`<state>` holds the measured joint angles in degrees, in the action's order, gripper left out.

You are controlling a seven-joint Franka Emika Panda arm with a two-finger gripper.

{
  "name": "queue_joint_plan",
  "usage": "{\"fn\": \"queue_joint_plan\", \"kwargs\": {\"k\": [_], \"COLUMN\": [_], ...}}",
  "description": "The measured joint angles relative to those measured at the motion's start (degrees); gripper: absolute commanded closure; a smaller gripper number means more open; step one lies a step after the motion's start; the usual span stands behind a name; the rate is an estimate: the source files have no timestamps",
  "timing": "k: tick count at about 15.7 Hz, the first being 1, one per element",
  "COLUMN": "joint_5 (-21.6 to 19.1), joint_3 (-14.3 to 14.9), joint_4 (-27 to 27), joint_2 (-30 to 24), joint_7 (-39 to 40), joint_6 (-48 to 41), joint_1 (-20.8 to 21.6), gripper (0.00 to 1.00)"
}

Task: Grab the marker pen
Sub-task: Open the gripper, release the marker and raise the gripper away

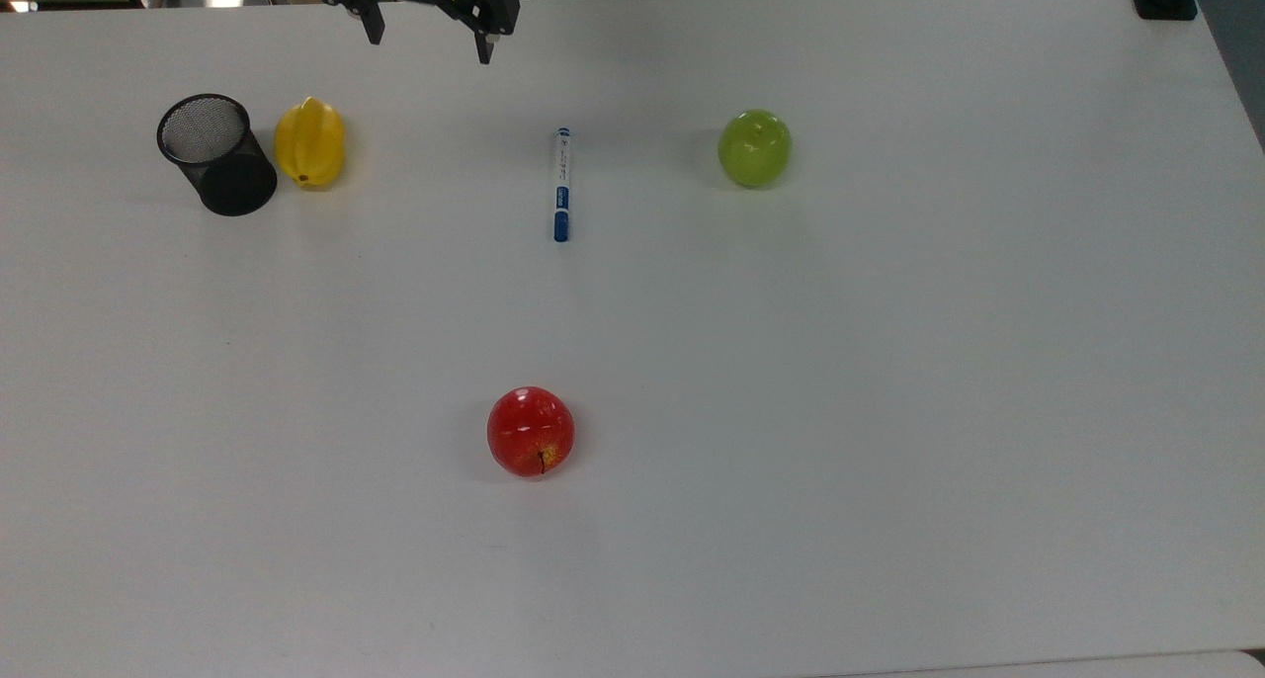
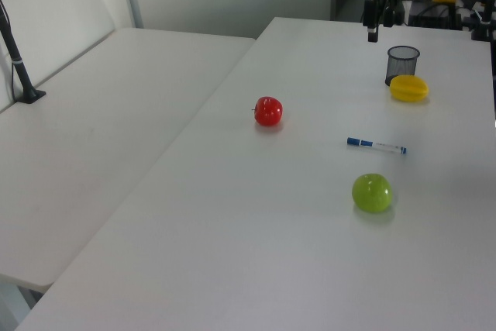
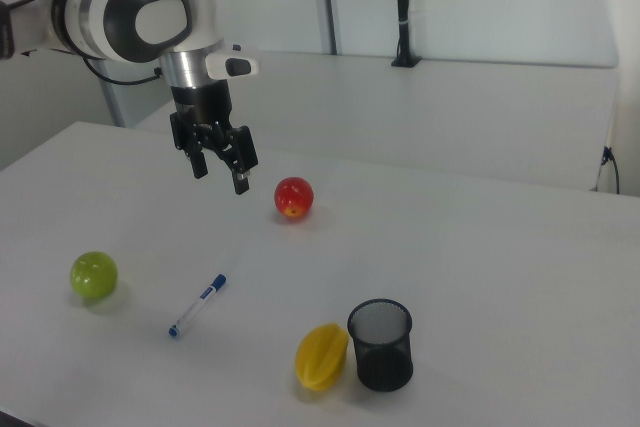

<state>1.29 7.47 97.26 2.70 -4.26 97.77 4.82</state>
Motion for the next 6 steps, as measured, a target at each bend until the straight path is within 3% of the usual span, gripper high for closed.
{"fn": "queue_joint_plan", "kwargs": {"k": [6], "joint_5": [0.0], "joint_3": [0.0], "joint_4": [3.3], "joint_2": [-3.0], "joint_7": [0.0], "joint_6": [0.9], "joint_1": [-0.1], "gripper": [0.00]}}
